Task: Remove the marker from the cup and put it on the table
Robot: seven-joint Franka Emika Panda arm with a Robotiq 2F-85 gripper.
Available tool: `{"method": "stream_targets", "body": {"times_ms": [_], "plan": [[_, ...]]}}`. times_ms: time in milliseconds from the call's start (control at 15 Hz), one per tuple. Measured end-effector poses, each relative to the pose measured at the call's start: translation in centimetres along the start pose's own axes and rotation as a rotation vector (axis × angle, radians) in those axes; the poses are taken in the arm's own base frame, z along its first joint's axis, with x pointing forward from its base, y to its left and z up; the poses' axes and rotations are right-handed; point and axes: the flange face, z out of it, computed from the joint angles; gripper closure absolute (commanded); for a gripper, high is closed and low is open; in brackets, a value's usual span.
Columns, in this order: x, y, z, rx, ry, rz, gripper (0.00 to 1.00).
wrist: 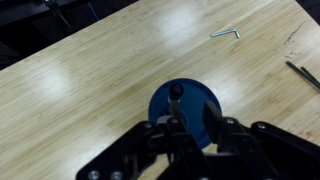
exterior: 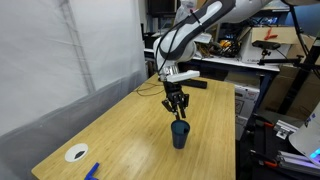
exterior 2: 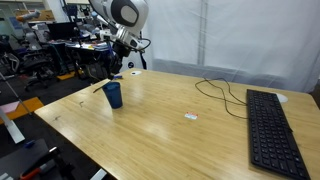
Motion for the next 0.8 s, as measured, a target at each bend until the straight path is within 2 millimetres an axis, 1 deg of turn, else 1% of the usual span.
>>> {"method": "stream_targets", "body": {"times_ms": [67, 133, 200, 267, 333, 400, 533, 600, 667, 733, 800], "plan": [[0.3, 0.2, 0.4, -0.003, -0.007, 0.003, 0.86], [0.5, 0.2, 0.9, -0.007, -0.014, 0.005, 0.78], [0.8, 0.3, 1.3, -0.01, -0.021, 0.007, 0.75], [1.0, 0.3, 1.8, -0.014, -0.028, 0.009, 0.6], [1.2, 0.3, 2.2, -0.017, -0.033, 0.01, 0.51], [1.4, 0.3, 2.5, -0.021, -0.041, 0.012, 0.57], [1.6, 0.2, 2.9, -0.027, -0.053, 0.011, 0.64], [1.7, 0.2, 3.0, -0.029, -0.058, 0.011, 0.65], [1.7, 0.1, 3.1, -0.03, -0.062, 0.009, 0.7], [1.8, 0.0, 3.2, -0.031, -0.065, 0.008, 0.67], [1.7, -0.1, 3.3, -0.032, -0.066, 0.007, 0.69]]}}
